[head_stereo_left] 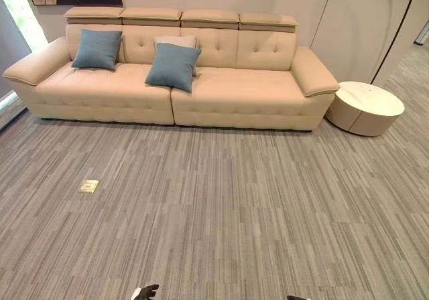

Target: Pick up all the scattered cushions and arrange them neatly on the sofa.

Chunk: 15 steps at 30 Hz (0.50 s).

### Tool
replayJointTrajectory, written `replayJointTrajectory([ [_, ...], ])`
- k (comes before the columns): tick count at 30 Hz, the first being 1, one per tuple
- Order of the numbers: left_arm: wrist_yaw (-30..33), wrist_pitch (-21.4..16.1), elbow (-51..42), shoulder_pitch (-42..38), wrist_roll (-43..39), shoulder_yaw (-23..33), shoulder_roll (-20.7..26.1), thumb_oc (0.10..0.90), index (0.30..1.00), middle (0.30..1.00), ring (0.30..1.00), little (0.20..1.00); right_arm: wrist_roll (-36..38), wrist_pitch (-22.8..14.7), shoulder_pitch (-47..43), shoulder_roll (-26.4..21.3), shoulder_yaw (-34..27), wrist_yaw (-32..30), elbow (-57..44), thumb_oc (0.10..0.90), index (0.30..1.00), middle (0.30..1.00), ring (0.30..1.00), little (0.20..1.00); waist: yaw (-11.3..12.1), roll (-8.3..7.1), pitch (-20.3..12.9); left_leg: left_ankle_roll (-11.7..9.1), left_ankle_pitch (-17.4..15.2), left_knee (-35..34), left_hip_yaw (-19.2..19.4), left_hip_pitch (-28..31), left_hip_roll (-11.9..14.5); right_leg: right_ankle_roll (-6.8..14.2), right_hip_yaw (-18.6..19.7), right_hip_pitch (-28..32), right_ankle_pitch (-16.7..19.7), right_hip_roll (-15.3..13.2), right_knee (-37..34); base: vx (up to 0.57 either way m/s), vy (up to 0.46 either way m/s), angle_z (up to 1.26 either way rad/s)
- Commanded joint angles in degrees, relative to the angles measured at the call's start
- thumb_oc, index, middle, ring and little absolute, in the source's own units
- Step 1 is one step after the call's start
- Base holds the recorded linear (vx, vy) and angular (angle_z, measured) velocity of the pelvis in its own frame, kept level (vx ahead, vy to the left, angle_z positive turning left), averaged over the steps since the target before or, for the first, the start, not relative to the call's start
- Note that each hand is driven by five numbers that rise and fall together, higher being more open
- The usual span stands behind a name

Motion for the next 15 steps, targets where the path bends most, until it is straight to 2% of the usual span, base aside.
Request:
replayJointTrajectory([
  [1,-0.87,-0.82,2.34,-3.49,1.25,-2.01,-1.84,0.800,0.900,0.900,0.900,0.900,0.49,-0.80,-0.83,-1.21,0.95,-0.25,0.97,0.800,0.900,0.900,0.900,0.900,0.13,0.77,1.26,-2.26,-3.66,0.13,-0.90,-0.76,1.06,4.88,-0.78,-0.48,-0.83,-2.22,0.28,0.02,-0.033,0.00],
  [15,-1.48,-0.14,3.01,-3.95,1.90,-2.79,-1.78,0.800,0.900,0.900,0.900,0.900,0.86,-0.57,-1.38,-1.28,0.99,0.38,1.06,0.800,0.900,0.900,0.900,0.900,-0.60,1.03,1.26,-2.20,-4.45,0.13,-0.37,0.79,1.55,4.25,-0.02,0.64,-1.71,-1.63,0.28,0.03,-0.018,0.00],
])
